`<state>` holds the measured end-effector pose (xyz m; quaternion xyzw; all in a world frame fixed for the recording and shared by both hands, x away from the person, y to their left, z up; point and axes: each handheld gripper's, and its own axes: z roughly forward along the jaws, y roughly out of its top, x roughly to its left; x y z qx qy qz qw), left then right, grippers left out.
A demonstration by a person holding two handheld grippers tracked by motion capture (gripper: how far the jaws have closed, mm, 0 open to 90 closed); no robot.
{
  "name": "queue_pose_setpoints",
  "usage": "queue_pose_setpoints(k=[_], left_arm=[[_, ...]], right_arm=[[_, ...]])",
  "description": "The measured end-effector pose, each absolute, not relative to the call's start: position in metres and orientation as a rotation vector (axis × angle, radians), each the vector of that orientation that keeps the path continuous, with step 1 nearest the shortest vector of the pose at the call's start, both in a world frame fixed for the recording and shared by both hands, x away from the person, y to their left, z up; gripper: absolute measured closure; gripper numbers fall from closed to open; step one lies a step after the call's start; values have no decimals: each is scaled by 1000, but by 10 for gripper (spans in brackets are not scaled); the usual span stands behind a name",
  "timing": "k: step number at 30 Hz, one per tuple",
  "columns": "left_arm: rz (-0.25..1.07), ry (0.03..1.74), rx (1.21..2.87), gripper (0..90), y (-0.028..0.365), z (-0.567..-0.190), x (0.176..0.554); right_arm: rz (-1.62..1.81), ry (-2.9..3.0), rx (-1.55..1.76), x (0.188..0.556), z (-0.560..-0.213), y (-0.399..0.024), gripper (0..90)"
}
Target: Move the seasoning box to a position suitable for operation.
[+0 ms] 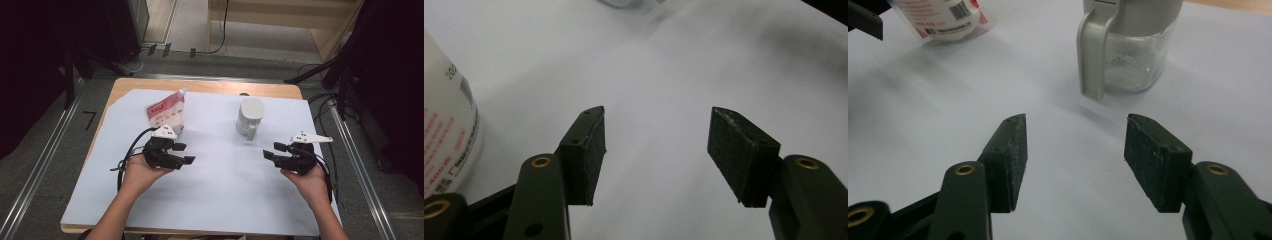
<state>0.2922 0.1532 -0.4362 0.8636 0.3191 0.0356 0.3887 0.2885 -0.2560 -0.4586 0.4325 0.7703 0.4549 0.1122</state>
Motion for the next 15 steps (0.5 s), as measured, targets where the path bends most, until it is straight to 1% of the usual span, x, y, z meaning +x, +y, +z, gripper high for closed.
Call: queue_pose_setpoints(k=[4, 5, 8, 9, 14, 15], left_arm=[[71, 822, 2202, 413, 154, -438, 293], [40, 823, 2181, 411, 156, -439, 295], [31, 829, 2177, 412, 157, -439, 295], [27, 826, 2176, 414, 158, -439, 296], [10, 839, 2170, 413, 160, -439, 296], [14, 837, 2176, 412, 160, -438, 297]], right_arm=[[1345, 2274, 1274, 288, -460, -252, 441], [1341, 2287, 1277, 289, -461, -251, 448], [1322, 2291, 1271, 289, -462, -250, 449], [1310, 2296, 1267, 289, -462, -251, 470], [1313, 2288, 1273, 289, -462, -253, 466], [1308, 2282, 1276, 289, -462, -253, 452]])
